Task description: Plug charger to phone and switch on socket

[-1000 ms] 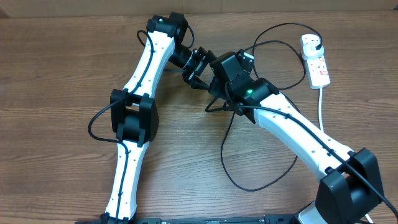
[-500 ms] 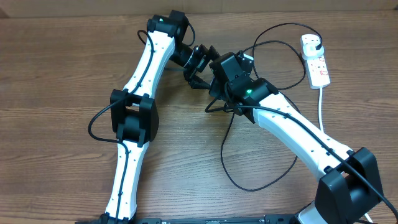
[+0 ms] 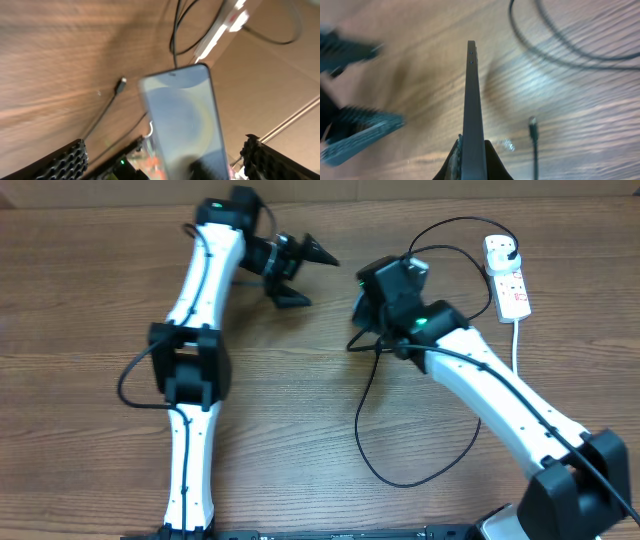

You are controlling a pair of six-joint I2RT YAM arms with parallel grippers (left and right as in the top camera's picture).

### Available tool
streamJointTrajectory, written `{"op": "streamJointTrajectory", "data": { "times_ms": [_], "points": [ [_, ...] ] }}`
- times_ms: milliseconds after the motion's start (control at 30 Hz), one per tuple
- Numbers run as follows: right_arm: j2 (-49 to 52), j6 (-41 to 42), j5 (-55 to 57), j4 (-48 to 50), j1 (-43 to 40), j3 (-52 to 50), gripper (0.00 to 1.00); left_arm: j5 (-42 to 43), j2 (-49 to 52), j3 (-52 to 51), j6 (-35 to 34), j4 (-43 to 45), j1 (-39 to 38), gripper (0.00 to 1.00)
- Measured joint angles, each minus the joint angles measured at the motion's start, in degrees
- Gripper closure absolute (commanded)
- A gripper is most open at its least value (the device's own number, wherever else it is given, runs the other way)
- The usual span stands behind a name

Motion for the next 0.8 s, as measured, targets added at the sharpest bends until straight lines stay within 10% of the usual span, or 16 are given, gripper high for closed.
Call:
{"op": "streamJointTrajectory", "data": {
  "times_ms": [800],
  "points": [
    [-4.20,-0.85,-14.03,1.46,-5.75,0.00,0.96,-20.63,-50.25,-4.26,12.76,-14.12,10.91,0.03]
  ]
}}
